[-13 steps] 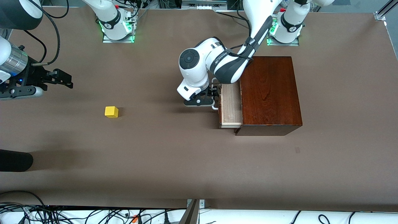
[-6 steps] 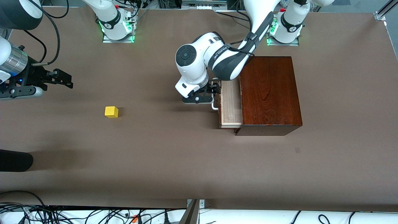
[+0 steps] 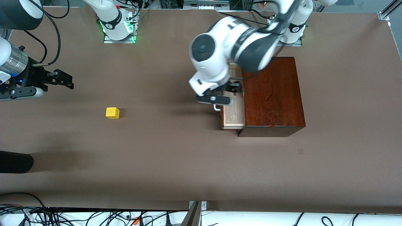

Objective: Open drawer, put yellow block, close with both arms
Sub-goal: 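Release the handle and raise the left gripper while the right gripper reaches the cube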

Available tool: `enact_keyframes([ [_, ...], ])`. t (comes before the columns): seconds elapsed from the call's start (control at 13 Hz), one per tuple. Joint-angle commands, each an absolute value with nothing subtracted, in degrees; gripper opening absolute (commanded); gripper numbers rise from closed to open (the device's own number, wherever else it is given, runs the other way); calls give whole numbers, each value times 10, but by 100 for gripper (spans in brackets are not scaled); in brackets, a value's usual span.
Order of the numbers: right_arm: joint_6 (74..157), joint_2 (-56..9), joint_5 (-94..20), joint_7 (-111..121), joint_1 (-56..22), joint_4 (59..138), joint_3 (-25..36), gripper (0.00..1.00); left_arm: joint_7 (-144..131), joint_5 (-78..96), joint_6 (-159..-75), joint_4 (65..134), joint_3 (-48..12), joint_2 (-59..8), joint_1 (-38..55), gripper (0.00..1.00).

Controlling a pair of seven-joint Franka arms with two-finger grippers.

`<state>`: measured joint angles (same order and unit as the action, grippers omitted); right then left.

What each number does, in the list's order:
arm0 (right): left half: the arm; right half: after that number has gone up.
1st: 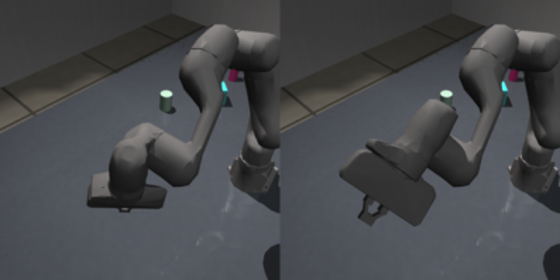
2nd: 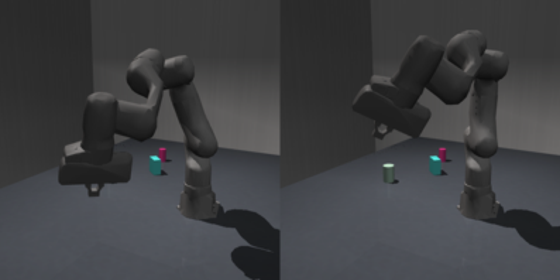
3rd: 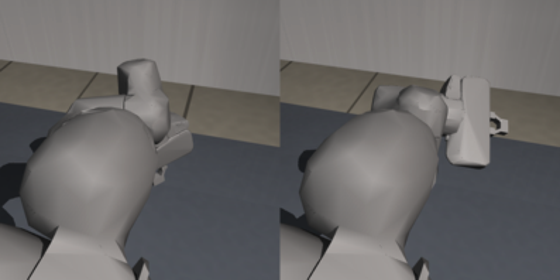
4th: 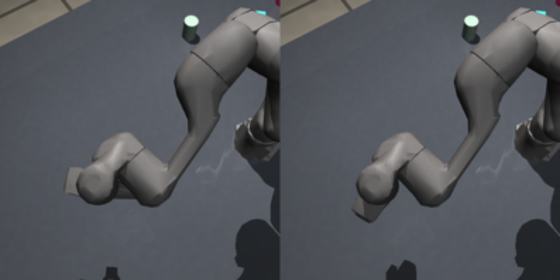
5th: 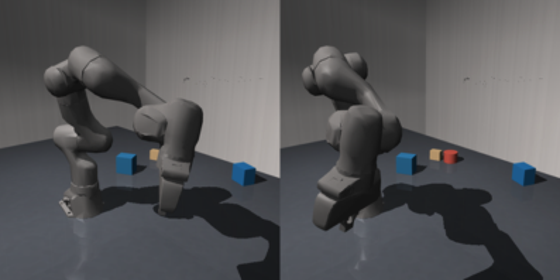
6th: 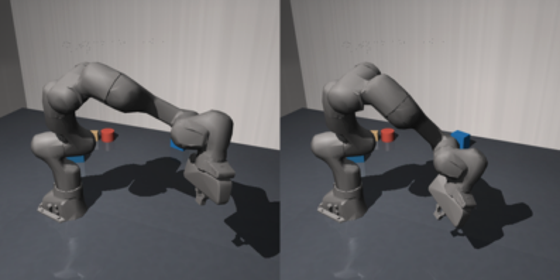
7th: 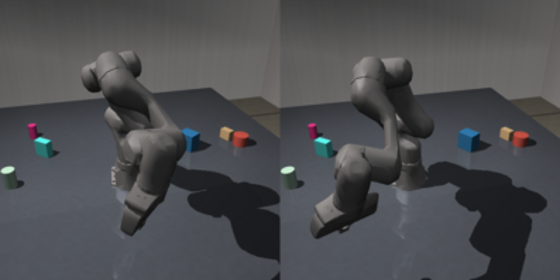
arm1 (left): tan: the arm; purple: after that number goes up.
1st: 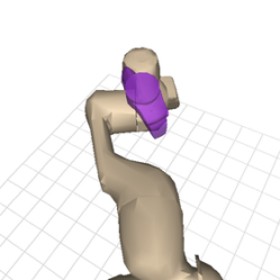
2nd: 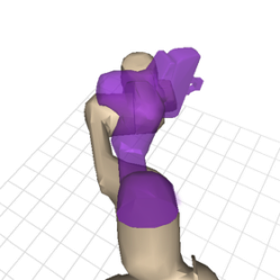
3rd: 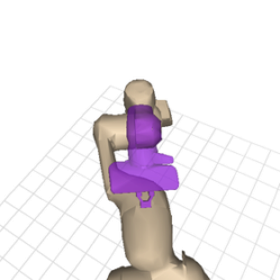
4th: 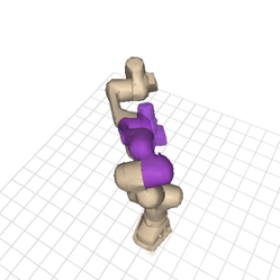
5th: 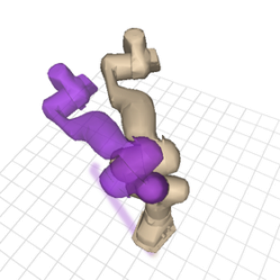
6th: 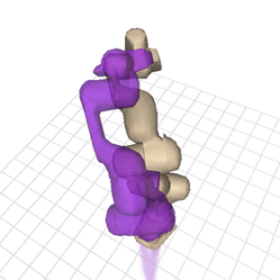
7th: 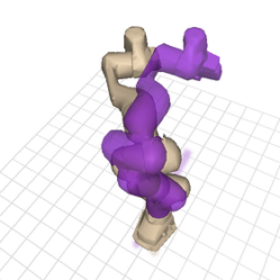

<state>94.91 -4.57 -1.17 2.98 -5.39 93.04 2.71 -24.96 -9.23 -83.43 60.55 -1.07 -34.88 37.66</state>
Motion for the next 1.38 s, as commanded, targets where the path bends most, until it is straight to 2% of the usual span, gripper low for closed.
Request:
enact_keyframes([
  [0.0,941,-48,-9,25,-49,918,23,100,-124,-127,-814,614,-14,-286,324,100],
  [0.23,962,-52,-6,34,-52,918,22,100,-4,-119,-787,624,-18,-236,248,100],
  [0.46,962,-88,-4,37,-55,904,18,100,82,-65,-778,647,-18,-215,164,100],
  [0.62,957,-119,-6,37,-57,909,18,100,84,3,-819,739,-15,-162,112,100],
  [0.85,962,-154,-5,34,-67,912,17,100,64,-1,-938,899,-10,-72,107,100],
  [0.92,989,-163,-8,34,-69,926,17,100,58,2,-961,934,0,-50,104,100],
  [1.15,1127,-164,-11,32,-68,1034,16,100,4,9,-1074,1014,4,-3,103,100],
  [1.31,1225,-166,-12,26,-69,1107,16,100,-27,9,-1105,1055,4,25,86,100],
])
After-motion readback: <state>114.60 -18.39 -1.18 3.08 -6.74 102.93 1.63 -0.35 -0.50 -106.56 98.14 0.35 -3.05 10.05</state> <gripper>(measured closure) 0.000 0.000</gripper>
